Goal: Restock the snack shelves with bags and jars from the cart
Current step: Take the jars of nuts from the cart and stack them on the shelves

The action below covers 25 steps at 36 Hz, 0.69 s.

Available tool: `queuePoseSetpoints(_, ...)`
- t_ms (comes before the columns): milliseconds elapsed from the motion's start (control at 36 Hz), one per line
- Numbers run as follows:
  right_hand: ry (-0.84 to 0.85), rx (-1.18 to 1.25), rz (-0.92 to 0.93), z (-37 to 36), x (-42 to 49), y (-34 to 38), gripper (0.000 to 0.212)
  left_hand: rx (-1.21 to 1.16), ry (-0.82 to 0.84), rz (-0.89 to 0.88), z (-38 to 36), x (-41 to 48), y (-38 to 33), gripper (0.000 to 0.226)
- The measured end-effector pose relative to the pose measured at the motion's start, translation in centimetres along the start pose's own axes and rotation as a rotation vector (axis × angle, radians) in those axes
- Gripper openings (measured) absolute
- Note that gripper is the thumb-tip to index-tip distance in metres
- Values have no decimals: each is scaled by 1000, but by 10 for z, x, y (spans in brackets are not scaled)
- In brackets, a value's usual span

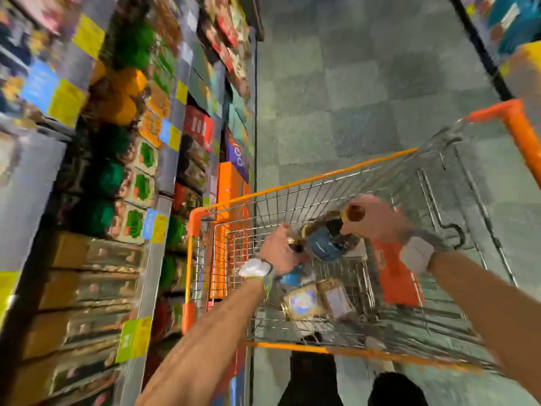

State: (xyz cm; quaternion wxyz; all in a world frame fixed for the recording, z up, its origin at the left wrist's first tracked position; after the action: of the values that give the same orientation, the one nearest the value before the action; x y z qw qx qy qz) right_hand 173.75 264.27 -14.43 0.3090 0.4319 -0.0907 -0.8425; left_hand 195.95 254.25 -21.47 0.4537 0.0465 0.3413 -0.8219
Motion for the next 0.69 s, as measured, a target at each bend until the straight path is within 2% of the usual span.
queuePoseSetpoints(56, -14, -33, 146, 23, -25, 28, 30, -89, -28, -40, 20, -20, -18, 73)
queuePoseSetpoints(111, -13, 6, 277, 36, -45, 52, 33, -170, -102, -21, 43, -44, -30, 77)
queuePoseSetpoints(222, -15, -49, 441, 58, -107, 106, 44, -268, -362, 56, 85, -108, -51, 63)
queuePoseSetpoints(278, -49, -83, 529, 69, -143, 132, 45, -313, -476, 55, 107, -144, -67, 67)
queuePoseSetpoints(333, -65, -113, 655, 77, -178, 157, 55, -367, -572, 55, 126, -178, -80, 75)
queuePoseSetpoints(417, -93, -208, 834, 78, -240, 198, 65, -397, -736, 56, 156, -232, -92, 54)
queuePoseSetpoints(583, -245, -395, 1114, 59, -373, 270, 89, -399, -1019, 147, 207, -336, -97, 54)
queuePoseSetpoints(639, -256, -475, 1187, 49, -412, 287, 87, -414, -1096, 122, 222, -372, -103, 54)
queuePoseSetpoints(694, -230, -549, 1287, 39, -456, 301, 77, -420, -1153, 87, 237, -413, -109, 61)
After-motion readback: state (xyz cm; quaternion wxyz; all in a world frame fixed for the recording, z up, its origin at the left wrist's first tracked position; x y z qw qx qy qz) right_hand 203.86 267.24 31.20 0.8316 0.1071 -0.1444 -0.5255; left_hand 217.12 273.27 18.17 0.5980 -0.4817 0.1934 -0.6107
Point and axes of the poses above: each hand's wrist, its own x-axis towards the middle knuckle, its own z-axis out of the back of the hand, y = z × x, the point moved 4 cm from there along x, towards the middle knuckle, and after that the axes turned 14 degrees about -z, right-handed, at the moved point
